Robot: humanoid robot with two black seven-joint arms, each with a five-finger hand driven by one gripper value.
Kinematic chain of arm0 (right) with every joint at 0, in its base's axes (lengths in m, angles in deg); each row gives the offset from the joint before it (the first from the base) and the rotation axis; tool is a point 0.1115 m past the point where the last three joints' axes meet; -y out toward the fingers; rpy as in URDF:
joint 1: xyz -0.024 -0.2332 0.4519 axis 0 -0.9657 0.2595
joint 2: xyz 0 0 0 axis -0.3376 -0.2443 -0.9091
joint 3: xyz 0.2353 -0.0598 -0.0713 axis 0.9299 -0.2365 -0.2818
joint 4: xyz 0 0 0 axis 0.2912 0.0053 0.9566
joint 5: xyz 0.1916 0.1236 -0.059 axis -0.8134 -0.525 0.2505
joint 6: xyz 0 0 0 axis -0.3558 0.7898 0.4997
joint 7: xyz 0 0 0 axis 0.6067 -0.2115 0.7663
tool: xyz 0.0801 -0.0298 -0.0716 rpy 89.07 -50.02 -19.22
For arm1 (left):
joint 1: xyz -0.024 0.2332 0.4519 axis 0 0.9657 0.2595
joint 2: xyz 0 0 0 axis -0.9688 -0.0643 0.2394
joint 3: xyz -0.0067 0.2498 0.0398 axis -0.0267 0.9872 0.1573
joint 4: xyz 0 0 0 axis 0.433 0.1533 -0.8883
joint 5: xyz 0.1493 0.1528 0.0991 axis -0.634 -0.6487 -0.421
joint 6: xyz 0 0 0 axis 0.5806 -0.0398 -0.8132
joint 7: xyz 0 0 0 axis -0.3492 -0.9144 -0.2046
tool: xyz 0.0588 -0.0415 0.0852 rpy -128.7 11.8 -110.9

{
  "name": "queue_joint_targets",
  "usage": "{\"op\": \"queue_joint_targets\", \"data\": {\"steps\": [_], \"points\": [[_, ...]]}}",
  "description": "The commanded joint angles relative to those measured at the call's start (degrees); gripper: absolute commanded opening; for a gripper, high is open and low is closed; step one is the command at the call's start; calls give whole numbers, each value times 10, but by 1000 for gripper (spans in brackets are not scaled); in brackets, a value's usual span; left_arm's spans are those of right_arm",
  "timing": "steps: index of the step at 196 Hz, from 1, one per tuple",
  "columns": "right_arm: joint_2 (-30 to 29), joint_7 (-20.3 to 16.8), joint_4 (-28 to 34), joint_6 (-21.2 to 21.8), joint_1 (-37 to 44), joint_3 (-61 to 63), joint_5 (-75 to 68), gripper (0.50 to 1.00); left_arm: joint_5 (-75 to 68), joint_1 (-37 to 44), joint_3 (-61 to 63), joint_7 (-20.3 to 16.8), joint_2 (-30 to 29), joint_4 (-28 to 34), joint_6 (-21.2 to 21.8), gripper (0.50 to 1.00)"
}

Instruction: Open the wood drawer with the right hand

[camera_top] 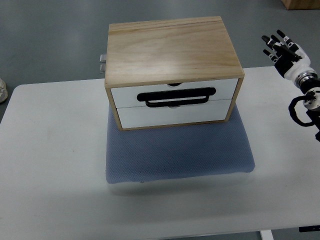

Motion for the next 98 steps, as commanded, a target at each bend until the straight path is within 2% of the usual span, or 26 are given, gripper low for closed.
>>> {"op": "queue_joint_targets", "data": {"steps": [1, 98], "points": [[0, -1, 0, 1, 0, -1, 1, 944, 0, 0, 0, 0, 0, 0, 0, 1000], [24, -5, 2, 6, 9, -11, 7, 944, 0, 0, 0, 0, 0, 0, 0, 1000]]}}
